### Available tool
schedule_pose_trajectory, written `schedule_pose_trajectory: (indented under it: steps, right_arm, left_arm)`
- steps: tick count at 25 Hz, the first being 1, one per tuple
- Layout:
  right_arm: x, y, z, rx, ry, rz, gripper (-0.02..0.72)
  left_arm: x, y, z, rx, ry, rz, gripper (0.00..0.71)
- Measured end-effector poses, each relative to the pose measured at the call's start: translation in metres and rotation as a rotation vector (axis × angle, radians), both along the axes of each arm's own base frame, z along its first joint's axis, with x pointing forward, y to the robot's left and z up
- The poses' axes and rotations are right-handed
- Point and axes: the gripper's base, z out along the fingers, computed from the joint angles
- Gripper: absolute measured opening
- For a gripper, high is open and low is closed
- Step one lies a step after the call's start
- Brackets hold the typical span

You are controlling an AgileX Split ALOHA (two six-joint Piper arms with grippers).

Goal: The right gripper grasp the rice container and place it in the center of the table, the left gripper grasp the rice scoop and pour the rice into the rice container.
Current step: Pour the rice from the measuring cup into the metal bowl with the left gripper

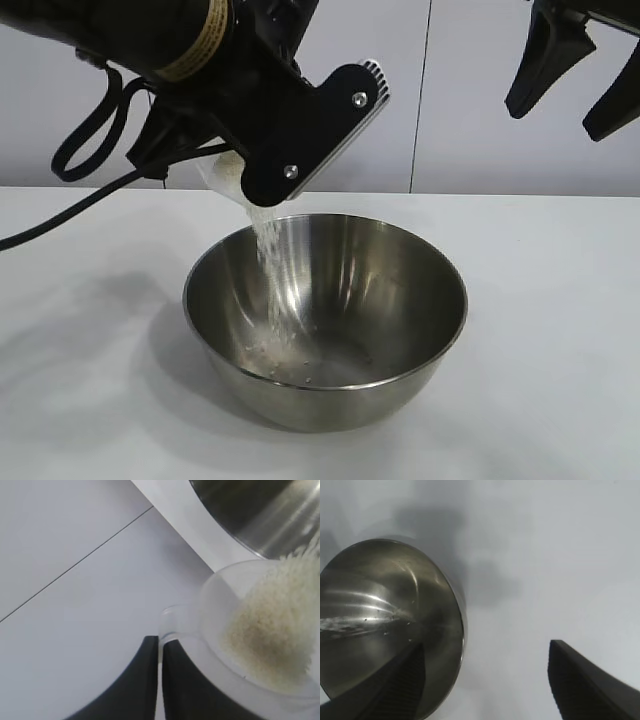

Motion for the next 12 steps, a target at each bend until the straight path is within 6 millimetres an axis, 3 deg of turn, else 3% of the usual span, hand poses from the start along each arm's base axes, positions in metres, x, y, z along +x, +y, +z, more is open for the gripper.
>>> schedule_pose_trajectory:
  steps: [6,12]
  right_arm:
    - [0.0,0.0,0.0,0.0,0.0,0.0,0.483]
    - [0.0,0.0,0.0,0.0,0.001,0.0,0.483]
  left_arm:
    - [-0.021,-0.016,0.002,0.025,-0.036,-0.045,0.009]
    - [-0.025,-0.018,0.003,0.035,-0.052,-0.042,0.009]
